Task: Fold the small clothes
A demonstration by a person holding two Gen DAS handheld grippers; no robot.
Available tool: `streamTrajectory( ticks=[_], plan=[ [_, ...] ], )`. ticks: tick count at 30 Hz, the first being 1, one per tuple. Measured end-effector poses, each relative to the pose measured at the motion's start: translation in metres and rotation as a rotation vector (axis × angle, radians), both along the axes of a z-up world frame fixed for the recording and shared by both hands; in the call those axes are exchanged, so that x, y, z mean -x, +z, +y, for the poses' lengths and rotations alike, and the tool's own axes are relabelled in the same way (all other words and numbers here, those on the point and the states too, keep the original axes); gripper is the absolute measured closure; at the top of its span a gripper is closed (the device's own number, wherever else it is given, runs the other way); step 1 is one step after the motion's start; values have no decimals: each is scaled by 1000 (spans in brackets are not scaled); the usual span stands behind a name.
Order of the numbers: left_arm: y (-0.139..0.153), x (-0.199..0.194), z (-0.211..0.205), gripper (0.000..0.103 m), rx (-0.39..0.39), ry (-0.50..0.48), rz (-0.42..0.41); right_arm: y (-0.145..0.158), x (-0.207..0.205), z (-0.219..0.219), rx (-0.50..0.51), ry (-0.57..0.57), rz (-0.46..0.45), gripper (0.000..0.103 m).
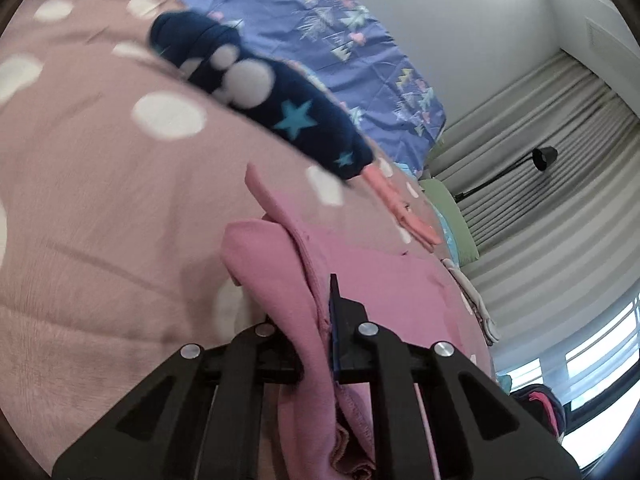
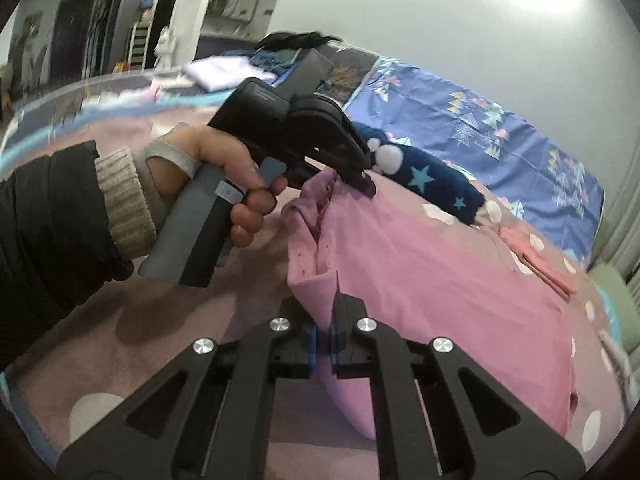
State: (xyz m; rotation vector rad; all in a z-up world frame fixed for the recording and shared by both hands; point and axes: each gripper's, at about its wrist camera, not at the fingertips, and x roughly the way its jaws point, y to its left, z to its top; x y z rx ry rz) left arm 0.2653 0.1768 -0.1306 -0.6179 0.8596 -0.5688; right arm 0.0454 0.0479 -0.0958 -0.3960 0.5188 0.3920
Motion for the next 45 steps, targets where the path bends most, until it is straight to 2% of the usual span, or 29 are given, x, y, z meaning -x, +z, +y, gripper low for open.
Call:
streamTrajectory(
  ticks=[8,15,19,24,30,36,38,40,45],
  plan=[
    [54,2,-60,93,-112,-41,-77,31,2,-69,-212,-92,12,99],
    [74,-3,-123,93,-181,-77,-99,36,1,-147,-351,-182,45,99],
    [80,-8,-179,93,-247,-112,-115,31,4,-185,-410,-233,52,99],
    [75,-20,-243,93,-296,-170,-108,26,7,-238,-478,-311,59,99],
    [60,-28,-324,93,-398,-279,-100,4,6,-299,-551,-426,105,99],
    [29,-32,-384,93,-599,-343,-92,-22,0,-334,-631,-466,195,99],
    [23,-31,-392,88,-637,-351,-94,-27,-2,-339,-643,-469,214,99],
    [25,-29,-396,63,-639,-352,-98,-32,-3,-342,-660,-463,234,99],
    [72,2,-386,40,-627,-316,-277,-39,-4,-350,-713,-443,277,99]
  ],
)
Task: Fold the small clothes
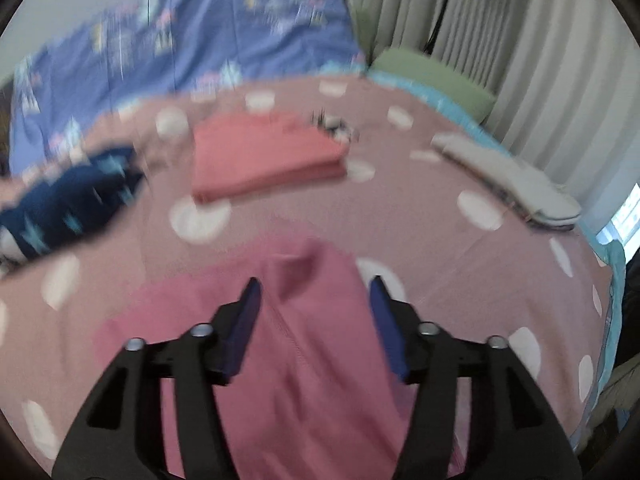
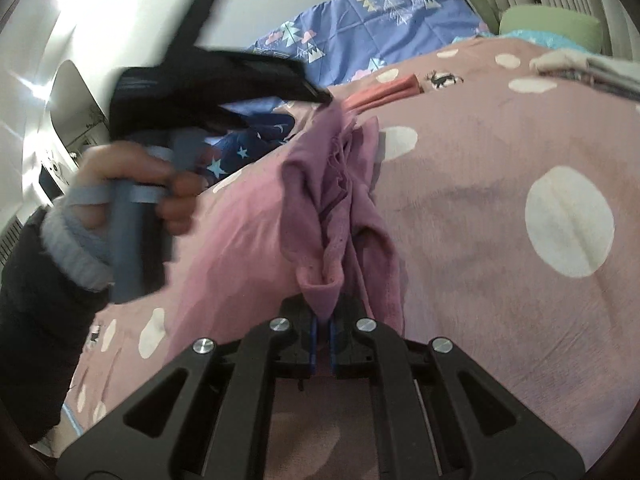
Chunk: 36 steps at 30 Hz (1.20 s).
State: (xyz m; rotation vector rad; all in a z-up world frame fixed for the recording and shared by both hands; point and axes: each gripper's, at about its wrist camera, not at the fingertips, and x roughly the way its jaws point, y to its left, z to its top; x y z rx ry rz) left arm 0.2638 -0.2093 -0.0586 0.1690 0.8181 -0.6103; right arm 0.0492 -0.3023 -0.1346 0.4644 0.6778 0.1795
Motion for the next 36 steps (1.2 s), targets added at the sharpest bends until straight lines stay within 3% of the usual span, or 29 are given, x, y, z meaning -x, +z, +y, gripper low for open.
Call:
streamTrajectory(
  ticks=[2,5,11,16,21,25,28,30,33,36],
  plan=[
    [20,23,18,36,-2,-4,-89,-3,-1,-5,-34,7,7,99],
    [25,60,46,29,-19,-21,-139,-5,-2,-9,-78,16,14,98],
    [-27,135,106,26,-176,-18,-119,-13,-4,-20,-179,24,54,98],
    [-63,173,138,26,-220,20,-65,-11,-4,-20,-212,22,68,98],
    [-67,187,148,26,-164,0,-34,-5,-3,-21,-245,24,66,98],
    [-74,193,136,26,-200,-28,-69,-2,-4,-20,-255,24,68,98],
    [-79,186,135,26,-240,39,-83,3,-2,-22,-295,40,51,98],
    [-78,180,143,26,-216,84,-66,5,0,-27,-328,42,43,98],
    [-77,176,163,26,-149,120,-21,-8,0,-39,-290,4,115,97],
    [-84,179,168,28,-164,114,16,-26,2,-39,-236,5,179,98]
  ],
)
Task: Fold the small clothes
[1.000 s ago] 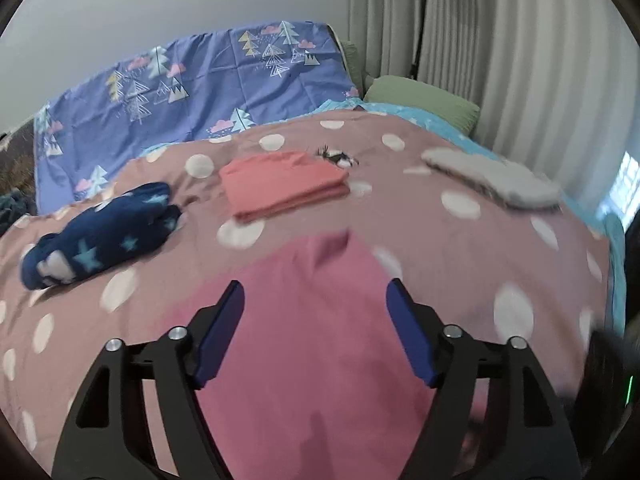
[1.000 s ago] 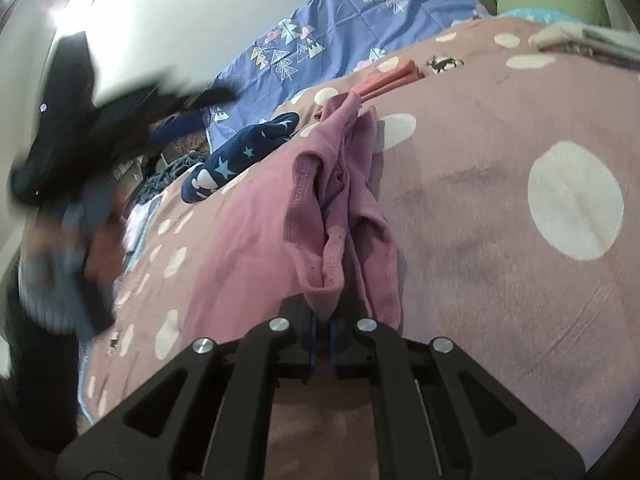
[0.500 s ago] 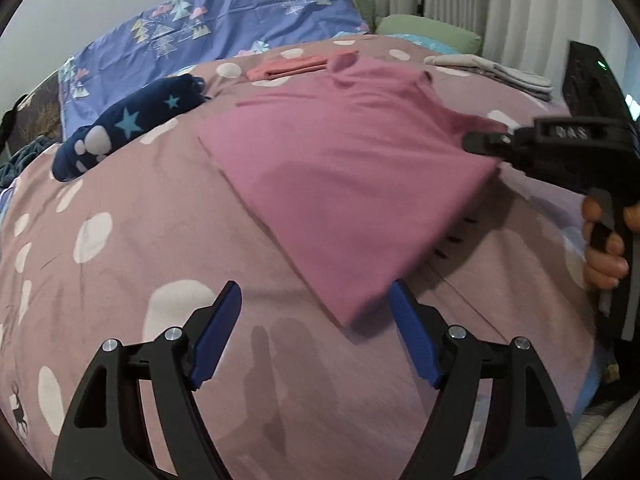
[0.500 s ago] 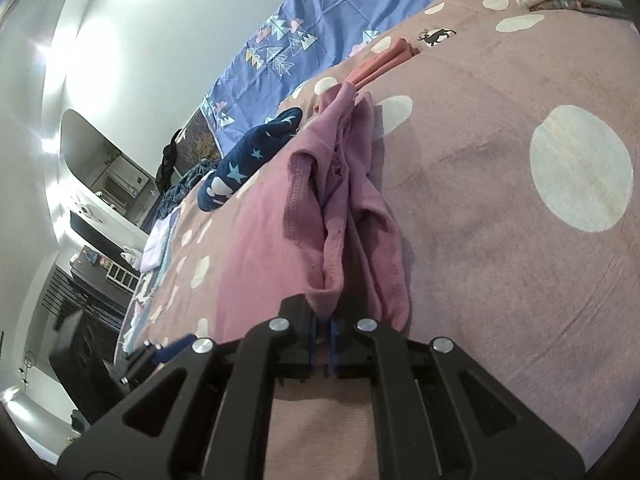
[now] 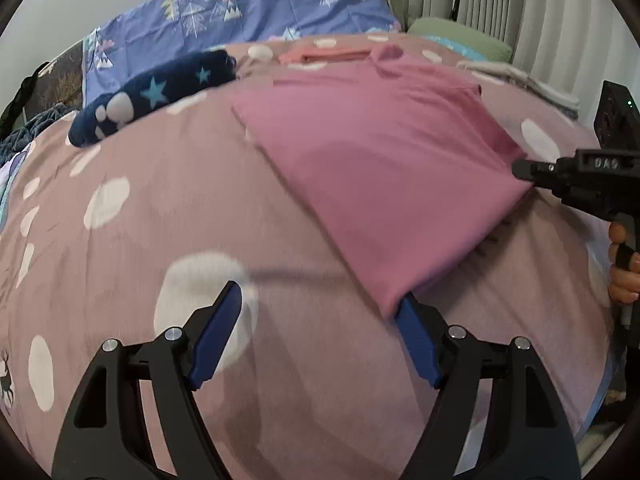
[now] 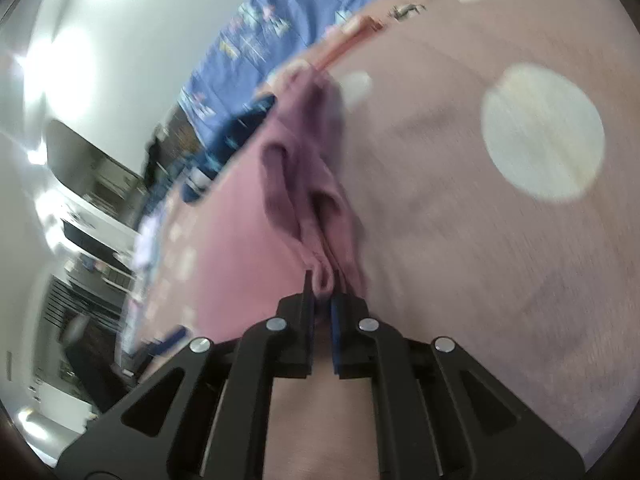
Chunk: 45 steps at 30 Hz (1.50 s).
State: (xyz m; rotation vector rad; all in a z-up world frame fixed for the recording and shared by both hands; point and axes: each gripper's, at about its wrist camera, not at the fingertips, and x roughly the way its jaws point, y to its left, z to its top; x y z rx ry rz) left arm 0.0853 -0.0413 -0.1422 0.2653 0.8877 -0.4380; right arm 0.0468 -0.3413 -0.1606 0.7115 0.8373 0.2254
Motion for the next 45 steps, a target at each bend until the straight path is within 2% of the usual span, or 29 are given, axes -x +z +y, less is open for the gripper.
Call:
streamTrajectory(
  ticks=[2,4,7,9,11,14,15,17,19,20,22,27,32,34,37,39,45],
  plan=[
    [-1,5,2,35,6,-14,23,4,7,7,71,17,-27,97],
    [4,10,5,54,39,-31,53,14,13,14,150,30,-55,94],
    [22,14,4,71,121,-75,61,31,19,18,223,22,-111,90],
    [33,16,0,71,150,-104,19,44,22,19,240,19,-155,90],
    [36,13,-10,71,159,-123,-11,56,24,23,206,45,-215,90],
    [14,-2,-28,67,129,-115,38,59,21,36,215,98,-255,89],
    [-1,-8,-34,63,96,-98,75,53,17,41,244,103,-237,89],
    [-7,-7,-34,59,106,-101,45,38,7,45,286,90,-170,89],
    [-6,-6,-34,58,110,-108,51,14,-3,39,333,50,-64,99],
    [-6,-7,-33,57,113,-112,58,8,-5,35,308,45,-46,101],
    [-6,-7,-31,54,112,-116,57,8,-6,28,263,39,-39,102],
    [-6,-3,-34,52,88,-122,33,11,-4,42,374,48,-47,100],
    [-6,-6,-29,49,111,-117,36,8,-5,43,365,49,-42,100],
    [-5,-8,-27,41,108,-96,34,9,-4,44,378,50,-44,100],
    [0,-14,-17,41,179,-70,65,10,-2,45,397,49,-49,100],
    [7,-19,-12,41,202,-50,42,10,-1,45,400,49,-50,100],
    [21,-52,-14,41,159,-18,-45,9,-1,45,400,49,-50,100]
  ],
)
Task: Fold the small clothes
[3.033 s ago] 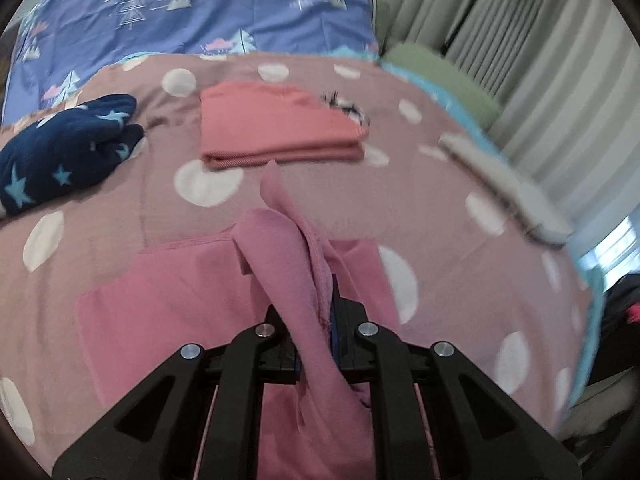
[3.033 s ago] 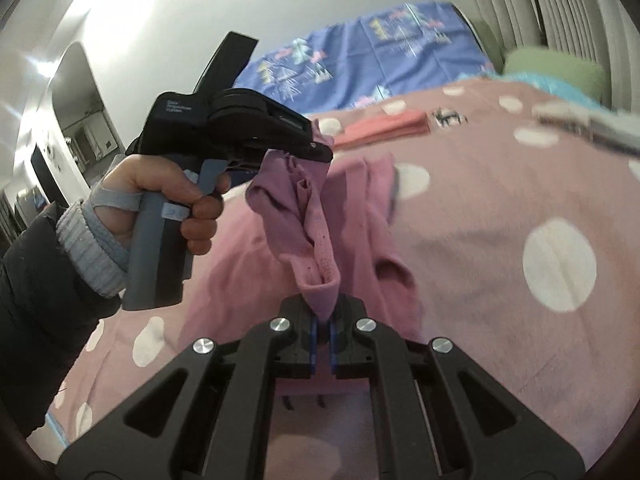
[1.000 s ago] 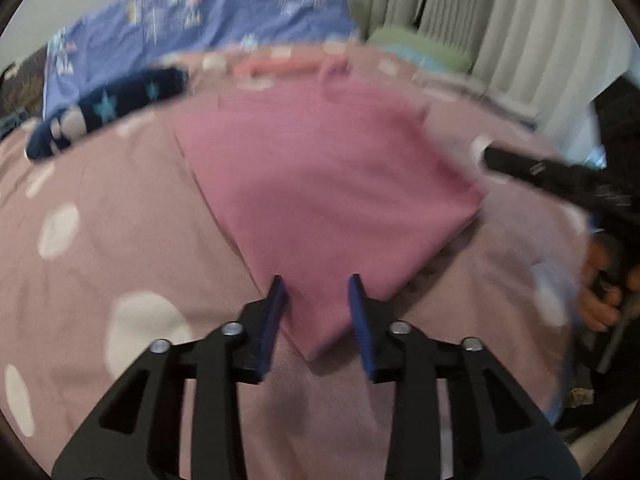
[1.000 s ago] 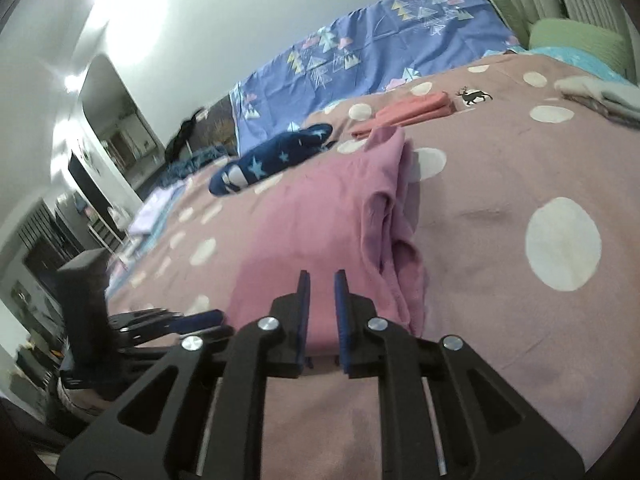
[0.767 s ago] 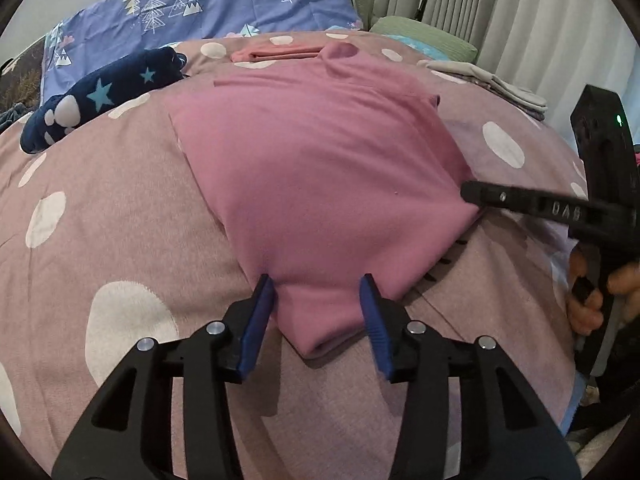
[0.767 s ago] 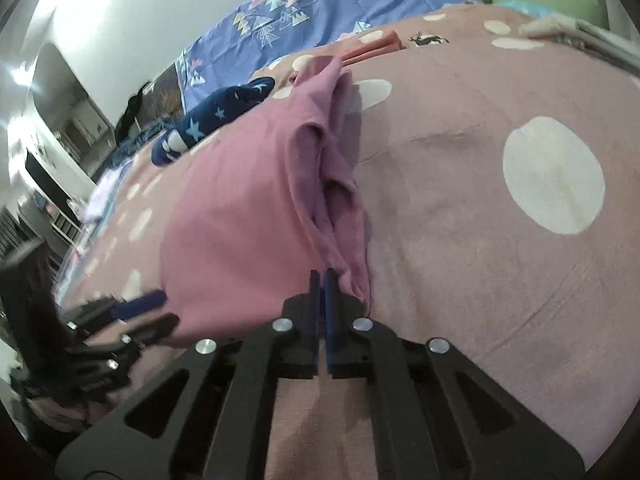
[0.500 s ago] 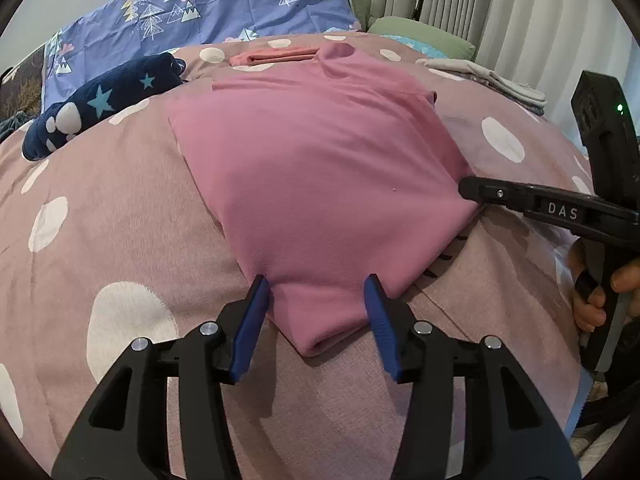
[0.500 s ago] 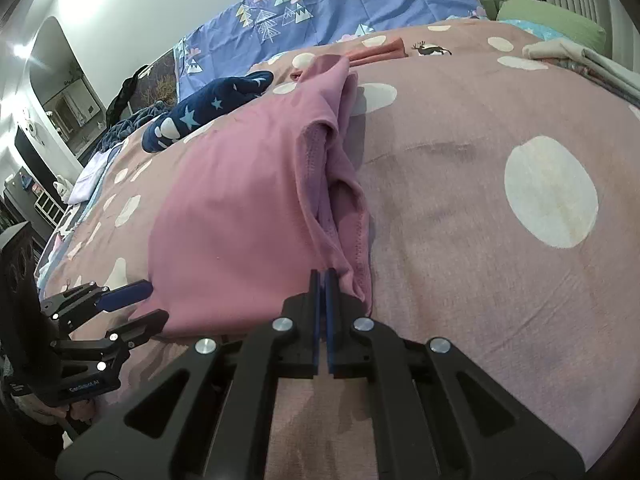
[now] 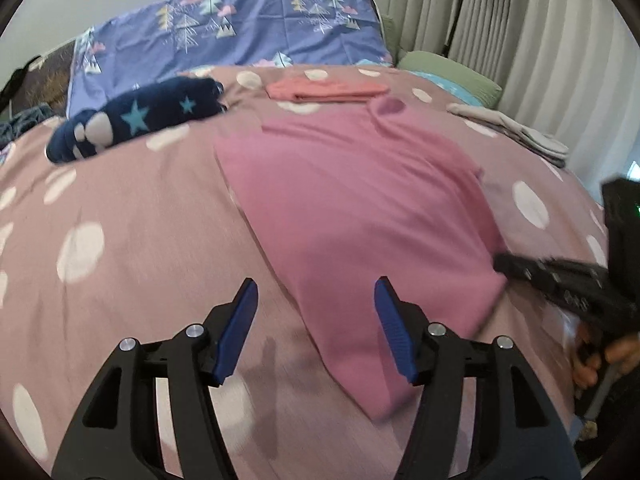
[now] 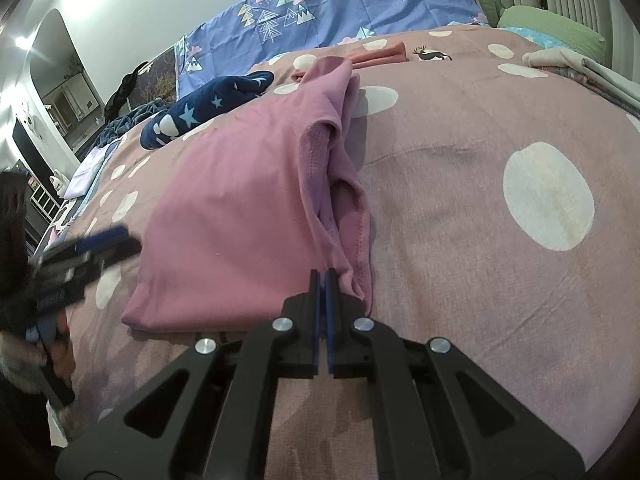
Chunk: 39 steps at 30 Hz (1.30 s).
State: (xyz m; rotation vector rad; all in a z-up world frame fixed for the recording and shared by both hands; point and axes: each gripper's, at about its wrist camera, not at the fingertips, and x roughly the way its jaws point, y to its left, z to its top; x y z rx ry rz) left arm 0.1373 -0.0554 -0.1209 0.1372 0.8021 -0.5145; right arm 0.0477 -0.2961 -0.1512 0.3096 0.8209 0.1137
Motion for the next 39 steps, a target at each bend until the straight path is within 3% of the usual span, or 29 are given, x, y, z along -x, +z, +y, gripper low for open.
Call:
streamTrajectory(
  ticks=[6,9,15,18,20,27,29,31,34,38,39],
  plan=[
    [-5,-58,-4,41,47,56,29,-2,0,-1,-18,1,-4,100],
    [-14,-94,-7,41,68,87,87,-4,-2,-4,-33,2,2,100],
    [-29,-156,-6,38,235,148,212,-4,-2,-2,-19,3,6,100],
    [-29,-172,-1,96,247,192,174,-4,-4,-1,-19,3,6,100],
    [-29,-174,18,96,357,225,181,-4,-4,-2,-18,3,5,100],
    [-35,-173,31,95,400,237,177,-5,-5,1,-12,3,10,100],
    [-31,-168,30,87,405,233,165,-5,-4,1,-11,2,7,100],
    [-31,-164,27,63,411,208,172,-3,-3,-1,-20,3,1,100],
    [-41,-162,19,57,381,159,197,11,-1,1,-16,45,-10,87],
    [-44,-165,20,57,403,150,212,63,-10,0,41,92,-165,53],
    [-45,-165,22,57,412,148,212,73,-16,0,67,90,-193,51]
  ],
)
